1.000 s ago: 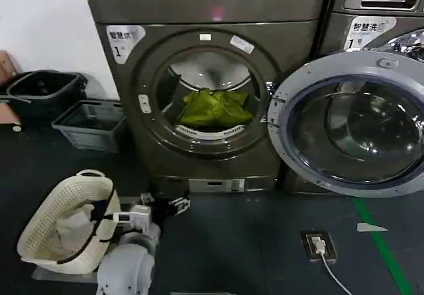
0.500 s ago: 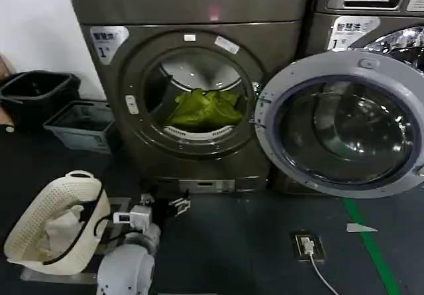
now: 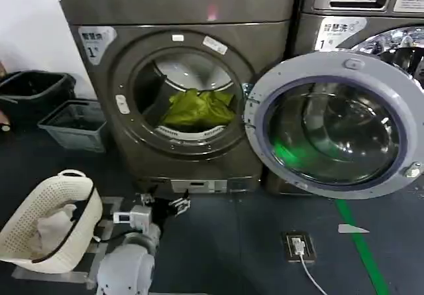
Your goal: Grasp the clothes from the dryer.
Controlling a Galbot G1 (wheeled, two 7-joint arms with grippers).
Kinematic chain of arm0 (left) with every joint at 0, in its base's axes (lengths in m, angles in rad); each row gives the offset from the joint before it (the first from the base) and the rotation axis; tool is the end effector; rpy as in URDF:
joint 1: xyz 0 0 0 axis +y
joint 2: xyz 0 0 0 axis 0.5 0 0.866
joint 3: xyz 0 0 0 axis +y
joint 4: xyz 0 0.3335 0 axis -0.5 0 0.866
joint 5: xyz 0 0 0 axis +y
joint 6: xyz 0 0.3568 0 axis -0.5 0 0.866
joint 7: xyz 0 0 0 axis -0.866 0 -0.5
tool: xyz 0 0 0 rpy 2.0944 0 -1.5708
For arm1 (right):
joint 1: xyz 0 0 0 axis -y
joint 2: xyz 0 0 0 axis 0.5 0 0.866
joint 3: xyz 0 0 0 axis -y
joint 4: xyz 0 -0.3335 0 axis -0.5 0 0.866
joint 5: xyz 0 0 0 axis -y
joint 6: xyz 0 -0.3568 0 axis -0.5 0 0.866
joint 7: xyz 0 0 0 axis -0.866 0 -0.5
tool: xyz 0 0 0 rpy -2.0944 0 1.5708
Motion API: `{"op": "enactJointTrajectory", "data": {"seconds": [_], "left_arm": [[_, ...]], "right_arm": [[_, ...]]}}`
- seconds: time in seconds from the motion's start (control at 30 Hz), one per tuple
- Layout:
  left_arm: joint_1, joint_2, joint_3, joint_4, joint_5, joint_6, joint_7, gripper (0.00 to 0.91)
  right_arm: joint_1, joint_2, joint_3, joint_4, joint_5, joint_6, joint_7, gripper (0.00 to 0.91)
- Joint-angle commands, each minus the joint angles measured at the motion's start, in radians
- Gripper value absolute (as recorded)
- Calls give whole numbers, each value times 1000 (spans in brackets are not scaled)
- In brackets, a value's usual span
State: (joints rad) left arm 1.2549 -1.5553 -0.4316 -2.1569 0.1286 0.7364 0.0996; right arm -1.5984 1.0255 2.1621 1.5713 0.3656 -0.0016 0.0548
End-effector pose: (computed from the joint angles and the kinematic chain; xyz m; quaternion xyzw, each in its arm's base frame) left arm 0.2615 -0.0252 -0.1947 -0.0610 -0.9807 -0.0521 0.1782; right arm -0.0731 -0.4772 -0.0728 0.6349 0.7248 -0.2337 0.1302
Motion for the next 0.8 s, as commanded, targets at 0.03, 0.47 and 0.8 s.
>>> {"op": "enactJointTrajectory", "data": {"seconds": [0.03,0.47,0.8], "left_arm": [[3,-2,1,1,2,49,0,907],[7,-2,1,3,6,49,3,907],[15,-1,1,5,9,49,8,907]], "right_arm": [[1,0,1,2,10,1,5,907],[-2,2,10,-2,11,1,5,907],[-6,4,14,-3,10,0,5,907]]}}
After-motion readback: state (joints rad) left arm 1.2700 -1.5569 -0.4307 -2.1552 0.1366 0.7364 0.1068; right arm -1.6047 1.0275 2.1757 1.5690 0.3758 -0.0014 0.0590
